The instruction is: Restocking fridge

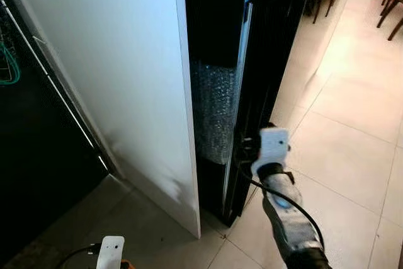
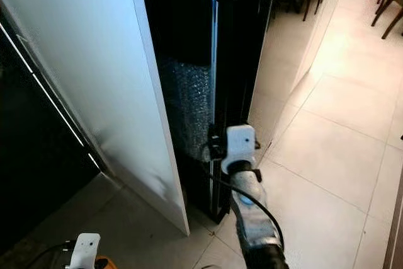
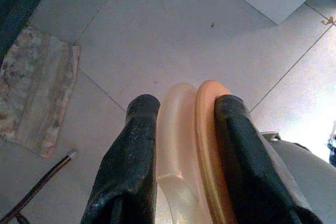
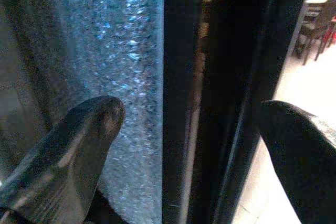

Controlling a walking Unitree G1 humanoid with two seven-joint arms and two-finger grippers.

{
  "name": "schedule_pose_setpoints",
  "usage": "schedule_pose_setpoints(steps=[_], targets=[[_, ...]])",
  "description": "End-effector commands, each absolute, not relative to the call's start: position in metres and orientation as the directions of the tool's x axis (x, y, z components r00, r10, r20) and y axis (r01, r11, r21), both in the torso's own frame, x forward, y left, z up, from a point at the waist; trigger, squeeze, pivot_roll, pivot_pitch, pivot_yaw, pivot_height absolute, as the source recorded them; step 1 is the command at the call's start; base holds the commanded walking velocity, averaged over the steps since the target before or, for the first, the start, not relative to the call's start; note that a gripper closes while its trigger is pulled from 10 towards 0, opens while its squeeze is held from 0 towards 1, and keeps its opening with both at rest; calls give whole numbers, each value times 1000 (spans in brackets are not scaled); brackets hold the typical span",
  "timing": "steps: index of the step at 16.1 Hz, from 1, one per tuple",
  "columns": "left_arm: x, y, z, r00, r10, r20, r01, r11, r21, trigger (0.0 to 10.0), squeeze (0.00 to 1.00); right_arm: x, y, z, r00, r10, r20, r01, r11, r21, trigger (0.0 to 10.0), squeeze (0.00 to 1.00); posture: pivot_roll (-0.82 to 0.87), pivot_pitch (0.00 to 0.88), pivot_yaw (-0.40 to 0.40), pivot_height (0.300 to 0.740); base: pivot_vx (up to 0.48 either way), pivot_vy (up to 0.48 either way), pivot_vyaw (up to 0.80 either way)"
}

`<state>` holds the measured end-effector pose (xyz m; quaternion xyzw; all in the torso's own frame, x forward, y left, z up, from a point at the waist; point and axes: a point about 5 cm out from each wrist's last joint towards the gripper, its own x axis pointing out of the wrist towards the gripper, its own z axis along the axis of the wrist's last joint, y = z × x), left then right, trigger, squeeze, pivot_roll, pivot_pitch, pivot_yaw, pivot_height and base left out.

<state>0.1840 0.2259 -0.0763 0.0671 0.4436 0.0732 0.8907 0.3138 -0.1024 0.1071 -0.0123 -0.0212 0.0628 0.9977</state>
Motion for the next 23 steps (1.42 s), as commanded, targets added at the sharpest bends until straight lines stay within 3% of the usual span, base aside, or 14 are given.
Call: schedule_pose_setpoints(steps=[1, 2, 3, 12, 23], targets=[[182, 221, -79, 585, 175, -792, -70, 984, 166, 10000, 0, 318, -100, 105, 993, 120, 25, -119, 992, -32, 10000, 1000, -60, 0, 35, 740, 0, 0, 0], [182, 221, -79, 585, 174, -792, -71, 984, 164, 10000, 0, 323, -103, 107, 995, 97, 23, -96, 994, -61, 10000, 455, -57, 0, 37, 740, 0, 0, 0], [182, 221, -79, 585, 173, -792, -70, 984, 164, 10000, 0, 330, -107, 110, 997, 67, 25, -66, 997, -48, 10000, 0, -58, 0, 38, 740, 0, 0, 0], [183, 221, -78, 586, 174, -791, -73, 984, 163, 10000, 0, 357, -90, 124, 990, 141, 25, -139, 988, -75, 10000, 0, -47, 0, 38, 740, 0, 0, 0], [182, 220, -79, 583, 170, -794, -68, 985, 161, 10000, 0, 360, -123, 123, 998, -34, 51, 37, 998, -41, 10000, 0, -50, 0, 36, 740, 0, 0, 0]])
